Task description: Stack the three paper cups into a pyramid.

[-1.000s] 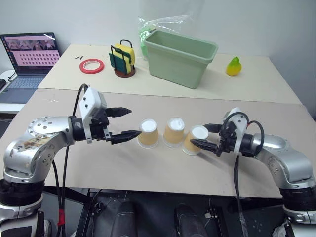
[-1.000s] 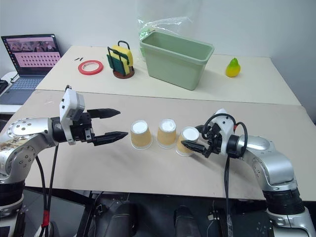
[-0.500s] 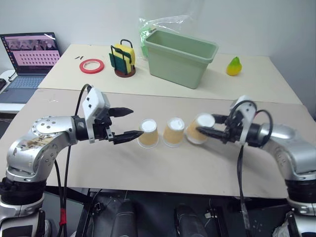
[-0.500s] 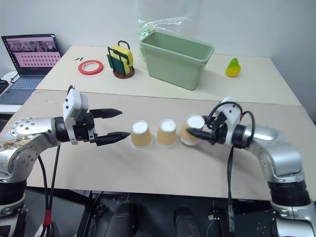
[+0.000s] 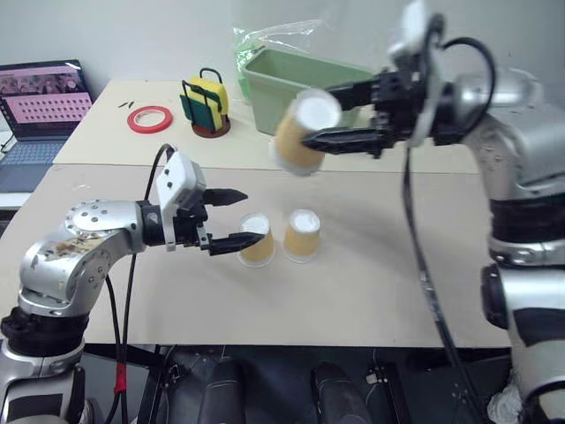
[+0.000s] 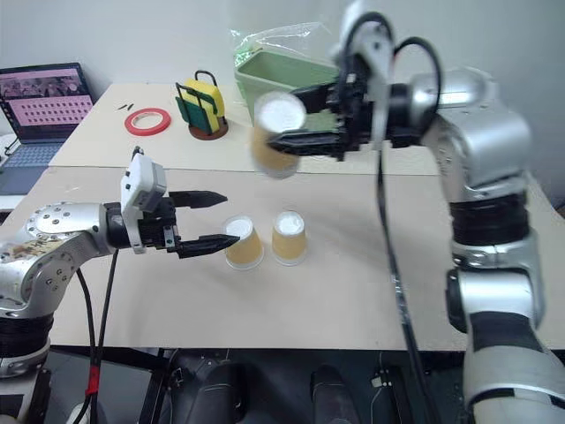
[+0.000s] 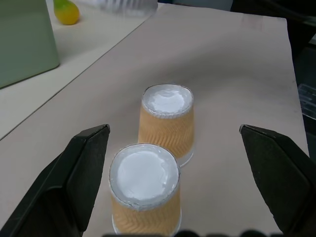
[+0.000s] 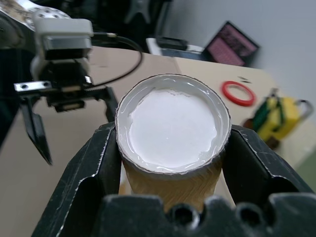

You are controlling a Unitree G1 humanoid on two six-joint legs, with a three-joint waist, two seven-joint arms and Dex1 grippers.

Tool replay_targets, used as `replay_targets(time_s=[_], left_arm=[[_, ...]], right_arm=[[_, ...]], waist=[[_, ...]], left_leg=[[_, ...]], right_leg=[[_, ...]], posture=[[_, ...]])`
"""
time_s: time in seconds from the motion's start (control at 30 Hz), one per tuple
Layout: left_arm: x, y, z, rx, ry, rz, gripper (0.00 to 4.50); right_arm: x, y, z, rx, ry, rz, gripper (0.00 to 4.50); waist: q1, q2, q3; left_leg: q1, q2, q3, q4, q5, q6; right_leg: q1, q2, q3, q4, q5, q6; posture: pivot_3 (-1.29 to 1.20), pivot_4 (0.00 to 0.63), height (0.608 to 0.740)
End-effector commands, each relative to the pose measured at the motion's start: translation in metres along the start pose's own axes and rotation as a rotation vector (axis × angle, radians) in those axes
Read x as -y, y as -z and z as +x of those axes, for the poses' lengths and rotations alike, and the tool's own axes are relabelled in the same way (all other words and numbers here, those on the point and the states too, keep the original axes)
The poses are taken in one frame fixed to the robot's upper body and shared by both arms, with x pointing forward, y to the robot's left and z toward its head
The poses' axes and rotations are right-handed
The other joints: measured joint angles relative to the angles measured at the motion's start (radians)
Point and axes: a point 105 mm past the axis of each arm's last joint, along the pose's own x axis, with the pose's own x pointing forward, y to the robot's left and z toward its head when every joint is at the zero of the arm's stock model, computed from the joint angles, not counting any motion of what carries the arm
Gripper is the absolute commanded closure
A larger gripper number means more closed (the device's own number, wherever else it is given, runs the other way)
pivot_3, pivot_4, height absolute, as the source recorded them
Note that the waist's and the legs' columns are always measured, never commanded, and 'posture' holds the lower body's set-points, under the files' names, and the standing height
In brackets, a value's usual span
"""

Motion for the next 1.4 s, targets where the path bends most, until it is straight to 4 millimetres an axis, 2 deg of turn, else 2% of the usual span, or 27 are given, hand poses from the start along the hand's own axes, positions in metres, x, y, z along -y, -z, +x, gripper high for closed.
replay_targets(time_s=[0.03,0.2,0.33,0.47,0.7,1.07,1.13,1.17,1.2,1.23,1.33,1.4], left_arm=[[0.002,-0.011,-0.002,0.017,0.012,0.054,0.0],[0.009,-0.016,-0.011,-0.002,0.019,0.065,0.0],[0.012,-0.021,-0.031,-0.05,-0.008,0.07,0.0],[0.014,-0.023,-0.04,-0.069,-0.029,0.069,0.0],[0.018,-0.023,-0.04,-0.071,-0.041,0.064,0.0],[0.018,-0.023,-0.036,-0.061,-0.05,0.058,0.0],[0.018,-0.023,-0.036,-0.059,-0.052,0.058,0.0],[0.018,-0.023,-0.036,-0.058,-0.053,0.058,0.0],[0.018,-0.023,-0.036,-0.057,-0.054,0.057,0.0],[0.018,-0.023,-0.036,-0.056,-0.054,0.055,0.0],[0.017,-0.022,-0.036,-0.055,-0.056,0.053,0.0],[0.018,-0.022,-0.036,-0.055,-0.056,0.051,0.0]], right_arm=[[-0.007,-0.018,0.009,0.021,-0.095,-0.021,1.84],[-0.004,-0.004,0.015,-0.006,-0.126,0.025,1.84],[-0.003,0.012,0.015,-0.037,-0.14,0.055,1.84],[-0.002,0.027,0.014,-0.064,-0.145,0.083,1.84],[-0.008,0.052,0.018,-0.097,-0.162,0.141,1.84],[-0.015,0.065,0.022,-0.123,-0.176,0.17,1.84],[-0.015,0.068,0.022,-0.13,-0.171,0.17,0.86],[-0.015,0.068,0.022,-0.131,-0.169,0.166,0.78],[-0.015,0.068,0.022,-0.13,-0.166,0.16,0.51],[-0.014,0.066,0.022,-0.125,-0.16,0.151,0.03],[-0.014,0.054,0.019,-0.09,-0.164,0.138,0.03],[-0.015,0.038,0.013,-0.042,-0.179,0.118,0.03]], waist=[[0.007,0.0,0.0],[0.022,0.0,0.0],[0.019,0.0,0.001],[0.017,0.001,0.001],[0.02,0.001,0.001],[0.02,0.001,0.002],[0.019,0.001,0.002],[0.02,0.001,0.002],[0.02,0.0,0.002],[0.02,0.0,0.002],[0.019,0.0,0.002],[0.019,0.0,0.002]], left_leg=[[0.0,0.0,0.0,0.0,0.0,0.0],[0.0,0.0,0.0,0.001,0.0,0.0],[0.0,0.0,0.0,0.0,0.0,0.0],[0.0,0.0,0.0,0.0,0.0,0.0],[0.0,0.0,0.0,0.0,0.0,-0.001],[0.0,0.0,0.0,0.0,0.0,-0.001],[0.0,0.0,0.0,0.0,0.0,-0.001],[0.0,0.0,0.0,0.0,0.0,-0.001],[0.0,0.0,0.0,0.0,0.0,-0.001],[0.0,0.0,0.0,0.0,0.0,-0.001],[0.0,0.0,0.0,0.0,0.001,-0.001],[0.0,0.0,0.0,0.0,0.001,-0.001]], right_leg=[[0.0,0.0,0.0,0.0,0.0,0.0],[0.0,0.0,-0.001,0.0,0.0,0.0],[-0.001,0.0,-0.001,0.0,0.0,0.0],[-0.001,0.0,-0.001,0.0,0.0,0.0],[0.0,0.0,-0.001,0.0,0.0,0.0],[0.0,0.0,-0.001,0.0,0.0,0.0],[0.0,0.0,-0.001,0.0,0.0,0.0],[0.0,0.0,-0.001,0.0,0.0,0.0],[0.0,0.0,-0.001,0.0,0.0,0.0],[0.0,0.0,-0.001,0.0,0.0,0.0],[0.0,0.0,-0.001,0.0,0.0,0.0],[-0.001,0.0,-0.001,0.0,0.0,0.0]], posture=[[0.0,0.15,0.656],[0.0,0.15,0.656],[0.0,0.15,0.656],[0.0,0.15,0.656],[0.0,0.15,0.656],[0.0,0.15,0.656],[0.0,0.15,0.656],[0.0,0.15,0.656],[0.0,0.15,0.656],[0.0,0.15,0.656],[0.0,0.15,0.656],[0.0,0.15,0.656]])
